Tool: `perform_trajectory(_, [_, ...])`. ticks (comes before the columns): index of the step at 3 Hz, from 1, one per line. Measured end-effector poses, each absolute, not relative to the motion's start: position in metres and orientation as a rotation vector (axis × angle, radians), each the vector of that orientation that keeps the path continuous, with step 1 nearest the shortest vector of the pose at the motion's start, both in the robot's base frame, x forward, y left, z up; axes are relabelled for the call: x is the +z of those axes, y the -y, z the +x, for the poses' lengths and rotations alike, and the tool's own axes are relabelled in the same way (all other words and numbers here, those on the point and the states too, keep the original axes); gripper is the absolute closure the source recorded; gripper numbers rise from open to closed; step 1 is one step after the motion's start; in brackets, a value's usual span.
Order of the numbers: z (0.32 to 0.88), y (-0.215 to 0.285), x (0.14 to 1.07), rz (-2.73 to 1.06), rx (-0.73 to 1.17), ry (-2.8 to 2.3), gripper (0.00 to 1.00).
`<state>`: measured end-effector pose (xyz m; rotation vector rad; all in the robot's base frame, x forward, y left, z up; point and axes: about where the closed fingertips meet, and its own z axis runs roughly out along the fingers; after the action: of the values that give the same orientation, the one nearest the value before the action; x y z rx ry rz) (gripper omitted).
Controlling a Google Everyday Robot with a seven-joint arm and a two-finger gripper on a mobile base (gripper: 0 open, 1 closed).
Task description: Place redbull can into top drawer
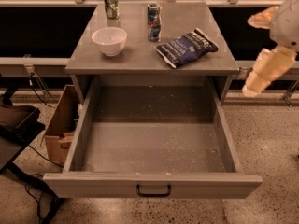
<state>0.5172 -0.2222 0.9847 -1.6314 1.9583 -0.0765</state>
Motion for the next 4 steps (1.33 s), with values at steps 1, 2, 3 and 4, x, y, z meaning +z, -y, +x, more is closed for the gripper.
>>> perform_trajectory(1, [0.593, 0.219, 1.000, -1.507, 0.002, -1.746, 0.00])
perform_trajectory(2, [0.661, 0.196, 1.016, -1.356, 0.151, -1.570, 0.00])
perform_trajectory(3, [0.719, 0.177, 1.028, -1.209, 0.282, -1.435, 0.00])
perform_trajectory(4, [0.718, 0.176, 1.027, -1.213, 0.283, -1.437, 0.00])
